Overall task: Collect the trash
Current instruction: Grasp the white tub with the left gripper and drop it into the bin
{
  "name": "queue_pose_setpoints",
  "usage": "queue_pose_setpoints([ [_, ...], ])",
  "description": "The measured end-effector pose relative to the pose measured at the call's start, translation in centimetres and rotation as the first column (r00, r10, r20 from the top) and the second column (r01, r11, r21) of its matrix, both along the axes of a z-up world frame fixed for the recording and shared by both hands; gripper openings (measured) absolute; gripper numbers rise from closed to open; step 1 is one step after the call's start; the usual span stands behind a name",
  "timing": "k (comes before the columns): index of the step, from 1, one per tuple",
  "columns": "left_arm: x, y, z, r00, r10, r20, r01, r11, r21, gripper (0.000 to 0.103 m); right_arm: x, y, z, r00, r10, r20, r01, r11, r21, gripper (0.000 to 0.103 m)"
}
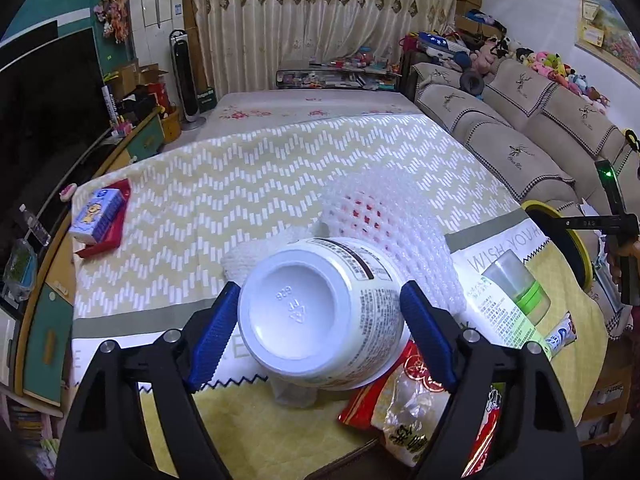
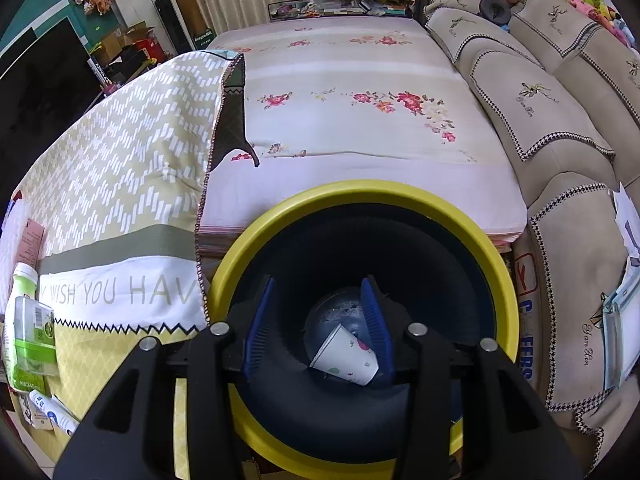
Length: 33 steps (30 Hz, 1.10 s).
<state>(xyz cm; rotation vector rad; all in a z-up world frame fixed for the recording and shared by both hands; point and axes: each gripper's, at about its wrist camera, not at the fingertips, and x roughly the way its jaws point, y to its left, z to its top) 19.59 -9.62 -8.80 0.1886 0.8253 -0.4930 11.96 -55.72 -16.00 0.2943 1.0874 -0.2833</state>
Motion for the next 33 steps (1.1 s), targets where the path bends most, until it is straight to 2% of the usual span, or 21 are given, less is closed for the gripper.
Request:
queue_pose_setpoints([
  [8, -3.2, -0.8, 3.9, 0.994, -0.009, 0.108, 0.005, 0.999, 0.037, 0.08, -0.9, 0.7, 1.5, 0.999, 0.013, 0.034, -0.011, 0.999, -0.043, 0.043],
  [13, -6.5, -5.3, 7.4, 0.98, -0.124, 0.157, 0.122, 0.992, 0.018, 0.08, -2.8, 0.2, 3.4, 0.997, 0.01, 0.083, -0.005, 0.998, -0.06, 0.043],
  [16, -7.9, -9.1, 8.3, 0.965, -0.211, 0.158, 0.213, 0.977, 0.008, 0.08, -4.6, -0.7, 4.6, 0.994, 0.0, 0.111, 0.009, 0.997, -0.077, 0.043],
  [18, -8.7, -12.6, 8.7, 0.947, -0.288, 0.146, 0.291, 0.957, -0.002, 0.08, -5.8, -1.2, 5.3, 0.992, -0.007, 0.126, 0.018, 0.996, -0.088, 0.043],
  [23, -10.1, -22.1, 8.3, 0.894, -0.432, 0.121, 0.432, 0.902, 0.027, 0.08, -9.5, -3.3, 6.9, 0.984, -0.032, 0.174, 0.052, 0.992, -0.113, 0.043],
  [26, -10.2, -27.4, 7.4, 0.867, -0.492, 0.076, 0.49, 0.871, 0.036, 0.08, -11.5, -4.5, 7.3, 0.981, -0.042, 0.188, 0.066, 0.99, -0.126, 0.043],
  [30, -9.8, -33.2, 5.5, 0.85, -0.525, 0.031, 0.524, 0.851, 0.044, 0.08, -13.5, -6.1, 7.3, 0.979, -0.057, 0.197, 0.084, 0.988, -0.13, 0.043],
  [33, -8.9, -37.1, 3.3, 0.846, -0.532, -0.025, 0.532, 0.845, 0.045, 0.08, -14.7, -7.0, 7.0, 0.978, -0.068, 0.198, 0.094, 0.988, -0.125, 0.043],
])
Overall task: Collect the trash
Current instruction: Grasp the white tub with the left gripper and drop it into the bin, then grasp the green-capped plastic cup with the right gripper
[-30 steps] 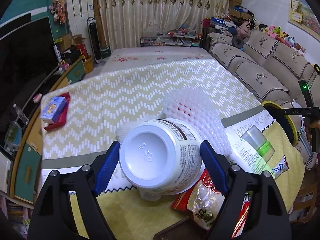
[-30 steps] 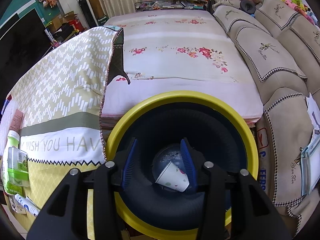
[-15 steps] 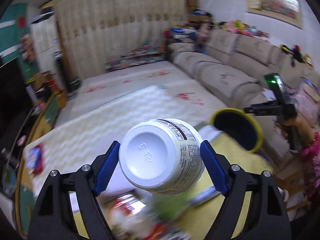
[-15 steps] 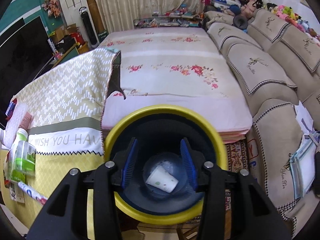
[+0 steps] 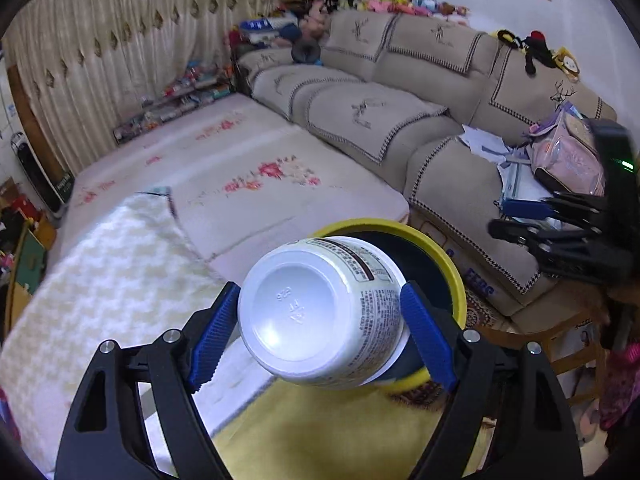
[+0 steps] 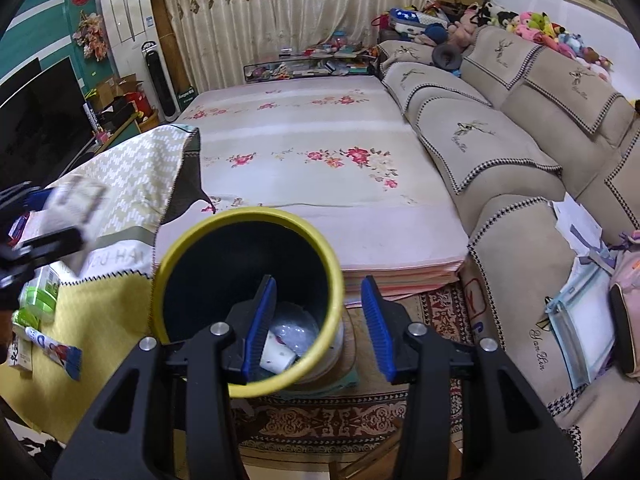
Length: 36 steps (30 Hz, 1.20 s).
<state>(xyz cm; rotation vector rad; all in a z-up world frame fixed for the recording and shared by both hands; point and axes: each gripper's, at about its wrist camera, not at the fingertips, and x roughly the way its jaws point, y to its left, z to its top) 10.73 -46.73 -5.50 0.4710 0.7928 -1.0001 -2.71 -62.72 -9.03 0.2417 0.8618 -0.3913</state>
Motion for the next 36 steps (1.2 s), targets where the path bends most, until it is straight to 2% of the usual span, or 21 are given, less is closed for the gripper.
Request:
queue_pose_setpoints([
  [6, 0.9, -3.6, -2.6, 1.0, 0.023, -0.005, -0.023, 0.998, 0.056, 0.082, -1.2, -1.3, -0.9, 1.0, -0.026, -0.004, 0.026, 0.999, 0.022, 0.048],
  [8, 1.1, -3.6, -2.5, 0.999, 0.031, -0.014, -0.03, 0.998, 0.049, 0.09, -1.4, -1.2, -1.0, 1.0, -0.027, -0.004, 0.028, 0.999, 0.022, 0.048],
  [9, 1.0, -3.2, -2.2, 0.999, 0.035, -0.01, -0.034, 0.999, 0.035, 0.09, -1.4, -1.1, -1.1, 1.0, -0.026, -0.005, 0.026, 0.999, 0.023, 0.048],
  [14, 0.4, 1.7, 1.2, 0.997, 0.077, 0.032, -0.075, 0.996, -0.04, 0.09, -0.7, 0.6, -1.1, 1.0, 0.011, -0.007, -0.011, 1.0, 0.025, 0.049],
  [17, -0.2, 6.4, 3.6, 0.988, 0.145, 0.046, -0.14, 0.986, -0.092, 0.091, 0.4, 3.4, -1.1, 0.997, 0.073, -0.005, -0.073, 0.997, 0.034, 0.049],
  [20, -0.8, 12.7, 5.7, 0.968, 0.242, 0.072, -0.23, 0.962, -0.146, 0.096, 2.1, 7.4, -1.3, 0.987, 0.163, -0.004, -0.163, 0.986, 0.044, 0.049],
  [21, -1.1, 14.8, 6.2, 0.956, 0.278, 0.091, -0.261, 0.952, -0.159, 0.096, 2.7, 8.7, -1.3, 0.981, 0.195, -0.002, -0.195, 0.98, 0.048, 0.049],
  [24, -1.8, 21.3, 6.9, 0.891, 0.417, 0.182, -0.389, 0.906, -0.17, 0.097, 4.8, 13.4, -1.3, 0.953, 0.301, 0.018, -0.301, 0.951, 0.068, 0.049],
  [27, -2.5, 27.5, 6.8, 0.803, 0.54, 0.251, -0.511, 0.841, -0.174, 0.098, 7.1, 18.8, -1.6, 0.911, 0.411, 0.031, -0.412, 0.906, 0.095, 0.049],
  [30, -3.2, 32.7, 6.3, 0.738, 0.629, 0.243, -0.598, 0.777, -0.196, 0.098, 8.4, 22.7, -2.0, 0.88, 0.474, 0.041, -0.475, 0.872, 0.119, 0.049],
  [33, -3.5, 35.7, 5.7, 0.707, 0.667, 0.236, -0.636, 0.745, -0.2, 0.098, 9.9, 26.6, -2.0, 0.858, 0.512, 0.052, -0.514, 0.848, 0.131, 0.049],
  [36, -3.7, 37.5, 5.1, 0.705, 0.675, 0.217, -0.643, 0.737, -0.208, 0.098, 10.9, 29.1, -1.8, 0.844, 0.534, 0.048, -0.535, 0.834, 0.135, 0.049],
])
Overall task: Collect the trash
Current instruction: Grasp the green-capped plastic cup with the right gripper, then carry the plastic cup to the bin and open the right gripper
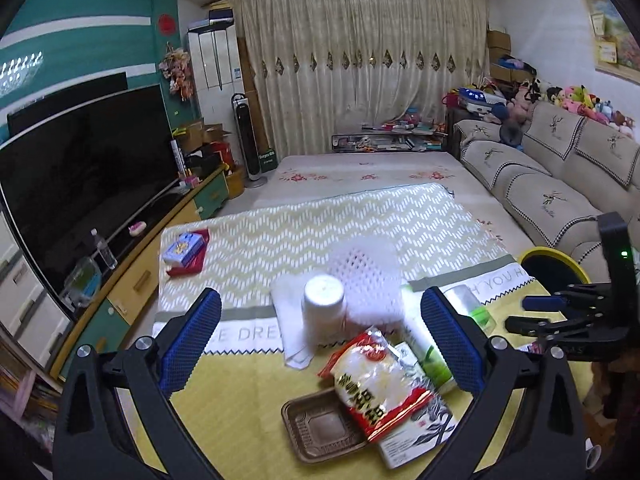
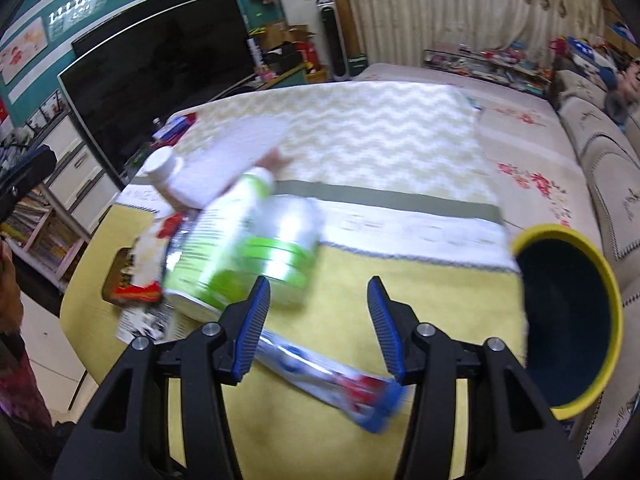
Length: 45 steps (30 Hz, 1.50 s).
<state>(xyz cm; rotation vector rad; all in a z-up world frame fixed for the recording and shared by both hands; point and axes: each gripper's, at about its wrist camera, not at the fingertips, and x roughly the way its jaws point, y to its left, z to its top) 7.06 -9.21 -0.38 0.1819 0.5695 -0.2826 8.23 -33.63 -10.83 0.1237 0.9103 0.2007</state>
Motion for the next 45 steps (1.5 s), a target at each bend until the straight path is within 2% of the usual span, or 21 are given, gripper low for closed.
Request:
queue_pose_setpoints([
  [5, -0.4, 1.2, -0.5, 1.0, -0.011, 0.0, 0.011, 0.999, -0.034, 0.098, 1.1, 2.9, -1.0, 1.0, -0.014, -0.023, 0.013, 0.998, -0.06, 0.049],
  [11, 0.0, 1.3, -1.4, 1.0, -0.012, -0.018, 0.011, 0.999, -0.05, 0.098, 2.0, 4.0, -2.0, 0.999, -0.019, -0.049, 0.017, 0.999, -0.037, 0.049],
  [17, 0.3, 1.7, -1.7, 1.0, 0.001, -0.029, -0.002, 0.998, -0.067, 0.098, 2.5, 5.4, -2.8, 0.999, -0.02, -0.037, 0.018, 0.998, -0.059, 0.055],
  [24, 0.5, 1.4, -2.2, 0.999, 0.002, -0.038, -0.005, 0.998, -0.067, 0.098, 2.9, 5.1, -4.4, 0.997, -0.064, -0.035, 0.06, 0.992, -0.11, 0.055],
  [26, 0.7, 1.2, -2.3, 0.999, 0.0, -0.044, -0.003, 0.998, -0.065, 0.098, 2.9, 4.7, -4.5, 0.997, -0.078, -0.022, 0.075, 0.991, -0.115, 0.051],
  [30, 1.1, 0.7, -2.6, 0.999, -0.005, -0.051, 0.002, 0.998, -0.055, 0.098, 3.2, 3.7, -4.6, 0.997, -0.075, -0.032, 0.074, 0.996, -0.053, 0.05],
  [33, 1.1, 0.6, -2.7, 0.999, -0.011, -0.054, 0.008, 0.998, -0.055, 0.098, 3.0, 2.4, -4.2, 0.997, -0.073, -0.032, 0.075, 0.997, 0.038, 0.05],
  [40, 1.5, -0.2, -3.0, 0.998, -0.031, -0.06, 0.028, 0.999, -0.045, 0.098, 2.1, 0.1, -1.9, 0.996, -0.092, 0.004, 0.091, 0.99, 0.105, 0.049],
  [45, 1.7, -1.1, -3.3, 0.997, -0.043, -0.072, 0.04, 0.998, -0.045, 0.098, 1.5, -0.4, -0.9, 0.996, -0.089, 0.02, 0.087, 0.99, 0.108, 0.048],
])
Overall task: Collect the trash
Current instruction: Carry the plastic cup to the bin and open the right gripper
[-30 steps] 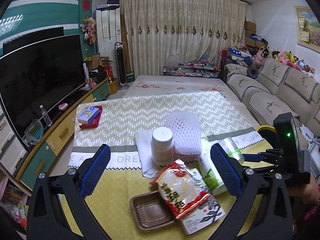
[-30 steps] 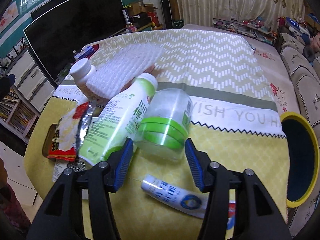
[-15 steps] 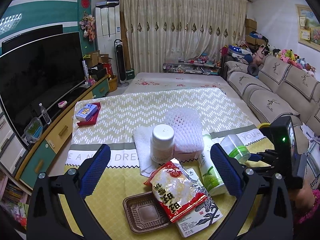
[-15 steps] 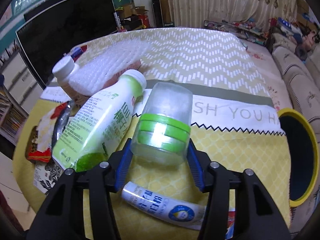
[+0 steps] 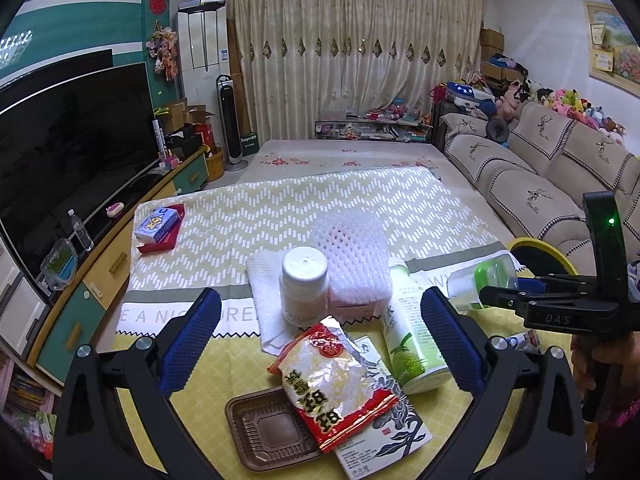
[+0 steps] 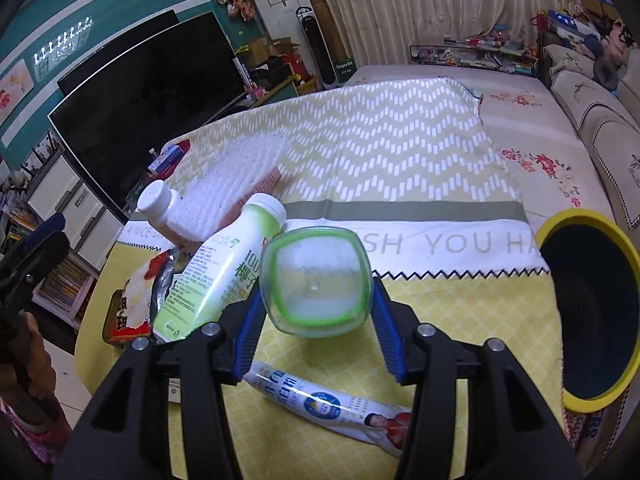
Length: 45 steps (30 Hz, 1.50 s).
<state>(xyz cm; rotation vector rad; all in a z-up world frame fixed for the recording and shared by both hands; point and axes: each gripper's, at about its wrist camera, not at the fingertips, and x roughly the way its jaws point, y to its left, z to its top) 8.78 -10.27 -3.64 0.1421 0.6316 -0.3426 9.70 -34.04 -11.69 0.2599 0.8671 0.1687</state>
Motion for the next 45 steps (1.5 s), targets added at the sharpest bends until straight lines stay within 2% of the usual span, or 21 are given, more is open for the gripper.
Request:
queue_pose_setpoints([
  [7, -0.2, -1.4, 0.2, 0.999, -0.034, 0.003, 0.034, 0.999, 0.017, 0.098, -1.2, -1.5, 1.5, 0.999, -0.014, 0.039, 0.014, 1.0, 0.012, 0.048],
  [10, -0.3, -2.5, 0.0, 0.997, -0.074, -0.002, 0.074, 0.997, 0.021, 0.098, -2.3, -4.8, 2.5, 0.993, -0.098, 0.066, 0.098, 0.995, -0.003, 0.048],
  [13, -0.7, -4.0, -0.4, 0.992, -0.125, -0.01, 0.125, 0.992, 0.03, 0.098, -3.4, -9.9, 2.5, 0.968, -0.241, 0.068, 0.243, 0.97, -0.024, 0.049],
  [15, -1.1, -5.4, -0.8, 0.985, -0.173, -0.022, 0.173, 0.984, 0.034, 0.098, -3.6, -14.0, 1.4, 0.937, -0.348, 0.033, 0.35, 0.935, -0.055, 0.049],
  [17, -1.6, -7.0, -1.2, 0.973, -0.229, -0.039, 0.23, 0.973, 0.034, 0.098, -3.2, -17.0, -0.2, 0.909, -0.416, -0.015, 0.413, 0.906, -0.096, 0.049],
  [20, -2.2, -8.6, -1.5, 0.957, -0.285, -0.058, 0.287, 0.958, 0.03, 0.098, -2.0, -20.5, -3.4, 0.874, -0.473, -0.107, 0.457, 0.877, -0.147, 0.049],
  [25, -1.5, -9.6, -2.0, 0.965, -0.247, -0.093, 0.252, 0.967, 0.043, 0.098, 0.1, -24.2, -8.2, 0.828, -0.52, -0.212, 0.486, 0.852, -0.192, 0.049],
  [32, 0.7, -9.8, -3.5, 0.966, -0.196, -0.167, 0.21, 0.975, 0.068, 0.098, 0.8, -26.2, -11.2, 0.785, -0.553, -0.278, 0.513, 0.833, -0.208, 0.049],
  [36, 1.4, -10.5, -4.2, 0.962, -0.194, -0.191, 0.212, 0.974, 0.078, 0.098, 0.3, -26.7, -10.8, 0.781, -0.57, -0.255, 0.527, 0.821, -0.22, 0.051],
  [41, 2.3, -10.9, -5.0, 0.959, -0.181, -0.217, 0.205, 0.974, 0.092, 0.098, -0.6, -26.2, -9.7, 0.793, -0.568, -0.22, 0.527, 0.821, -0.22, 0.051],
  [45, 3.3, -11.0, -6.0, 0.955, -0.147, -0.259, 0.181, 0.977, 0.112, 0.09, -0.7, -25.5, -8.9, 0.808, -0.551, -0.206, 0.513, 0.832, -0.212, 0.051],
])
